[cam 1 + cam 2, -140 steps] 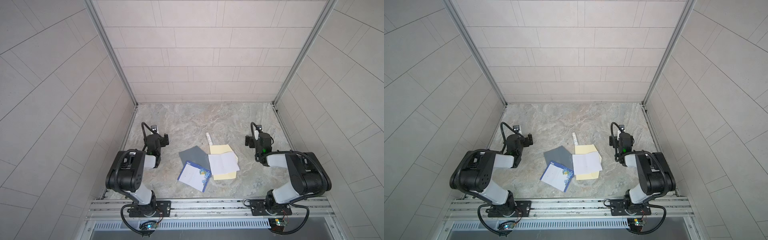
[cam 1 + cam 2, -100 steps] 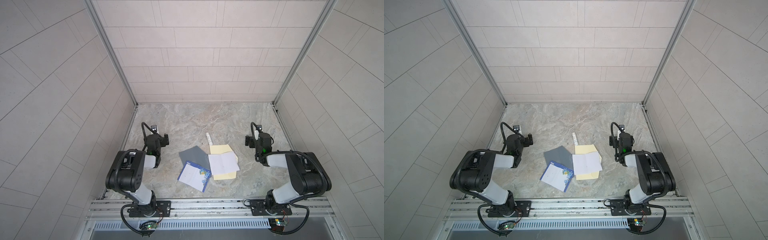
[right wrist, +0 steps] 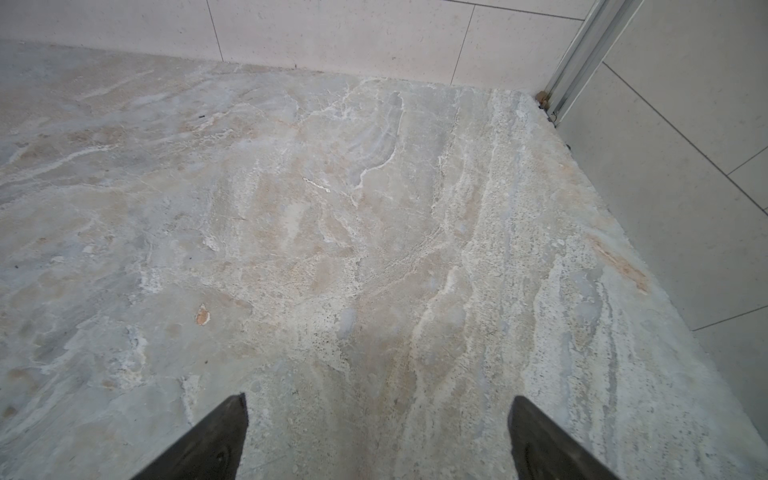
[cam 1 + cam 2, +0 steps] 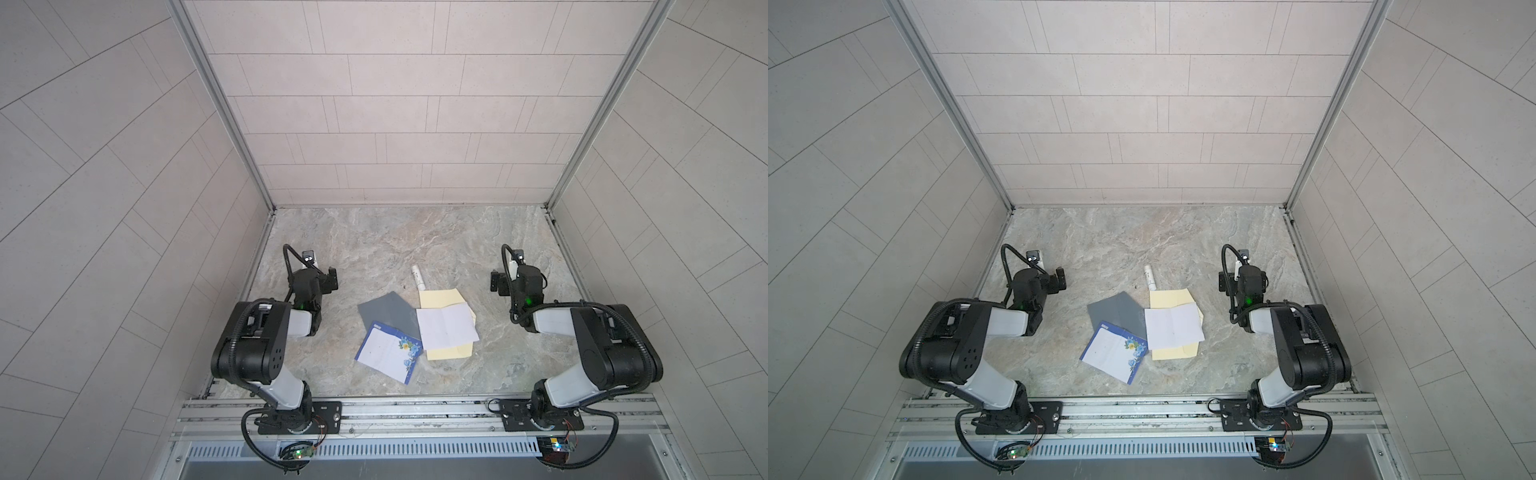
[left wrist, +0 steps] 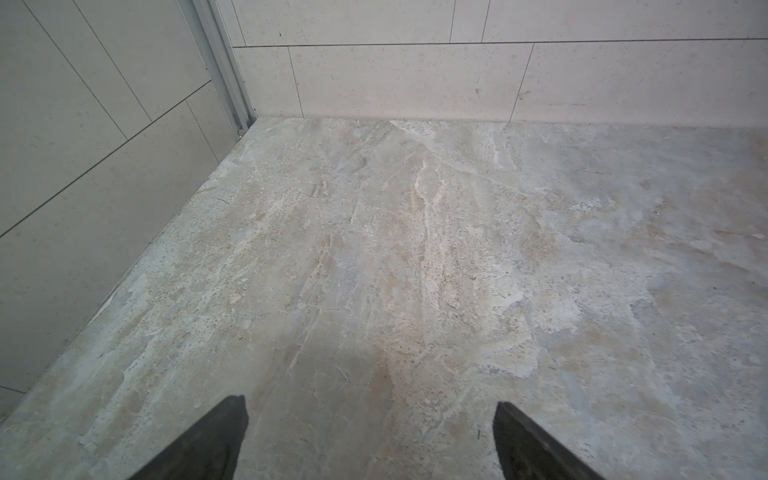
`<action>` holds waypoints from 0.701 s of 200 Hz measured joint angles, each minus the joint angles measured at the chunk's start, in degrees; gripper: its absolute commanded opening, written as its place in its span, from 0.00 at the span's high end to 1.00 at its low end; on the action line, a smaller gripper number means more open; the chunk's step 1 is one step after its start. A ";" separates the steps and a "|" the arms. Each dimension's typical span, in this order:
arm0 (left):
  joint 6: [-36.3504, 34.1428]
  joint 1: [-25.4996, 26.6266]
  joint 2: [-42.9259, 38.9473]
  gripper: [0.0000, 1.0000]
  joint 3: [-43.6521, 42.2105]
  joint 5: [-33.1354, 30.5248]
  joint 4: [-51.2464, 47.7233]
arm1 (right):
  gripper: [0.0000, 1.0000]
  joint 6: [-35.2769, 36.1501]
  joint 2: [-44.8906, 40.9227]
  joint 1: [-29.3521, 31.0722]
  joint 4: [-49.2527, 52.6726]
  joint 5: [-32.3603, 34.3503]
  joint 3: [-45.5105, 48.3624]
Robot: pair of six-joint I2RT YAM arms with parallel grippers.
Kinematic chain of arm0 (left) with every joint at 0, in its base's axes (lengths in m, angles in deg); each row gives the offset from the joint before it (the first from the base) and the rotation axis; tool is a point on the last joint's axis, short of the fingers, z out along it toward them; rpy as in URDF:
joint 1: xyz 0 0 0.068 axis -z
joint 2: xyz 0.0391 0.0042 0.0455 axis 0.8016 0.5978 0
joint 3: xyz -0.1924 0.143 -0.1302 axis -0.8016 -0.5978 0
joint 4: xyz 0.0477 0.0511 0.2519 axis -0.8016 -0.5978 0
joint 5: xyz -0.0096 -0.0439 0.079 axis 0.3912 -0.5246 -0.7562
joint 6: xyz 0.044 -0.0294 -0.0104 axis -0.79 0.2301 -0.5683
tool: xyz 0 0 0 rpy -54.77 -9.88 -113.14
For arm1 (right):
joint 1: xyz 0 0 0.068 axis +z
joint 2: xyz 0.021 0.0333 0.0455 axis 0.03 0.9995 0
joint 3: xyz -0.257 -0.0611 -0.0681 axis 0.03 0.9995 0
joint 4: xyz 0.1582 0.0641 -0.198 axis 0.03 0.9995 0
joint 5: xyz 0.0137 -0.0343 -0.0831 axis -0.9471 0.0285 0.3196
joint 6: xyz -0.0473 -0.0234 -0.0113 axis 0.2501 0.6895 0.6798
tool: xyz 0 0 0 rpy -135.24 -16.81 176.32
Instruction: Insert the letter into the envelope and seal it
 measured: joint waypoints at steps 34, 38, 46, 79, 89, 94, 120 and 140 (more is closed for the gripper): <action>0.00 0.02 0.00 0.00 0.00 -0.02 0.00 | 0.00 0.00 0.00 0.00 0.00 0.00 0.00; 0.00 0.02 0.00 0.00 0.00 -0.02 0.00 | 0.01 0.00 0.00 0.00 0.00 0.00 0.00; 0.00 0.02 0.00 0.00 0.00 -0.02 -0.02 | 0.00 0.00 0.00 0.00 0.00 0.00 0.00; 0.00 0.02 0.00 0.00 0.00 -0.02 0.00 | 0.00 0.00 0.00 -0.11 0.00 -0.20 0.00; 0.00 0.02 0.00 0.00 0.00 -0.02 -0.02 | 0.00 -0.02 0.00 -0.17 0.00 -0.20 0.00; -0.02 0.02 -0.04 0.00 0.00 0.00 -0.07 | 0.01 -0.02 0.00 -0.20 0.00 -0.20 0.00; 0.33 0.20 -3.87 0.00 5.42 0.39 -14.97 | 0.00 0.02 -0.07 -0.26 -0.07 -0.42 0.00; 2.47 0.83 -7.52 0.00 17.29 -0.48 -30.73 | 0.00 0.63 -1.70 -0.26 1.88 -1.27 -0.17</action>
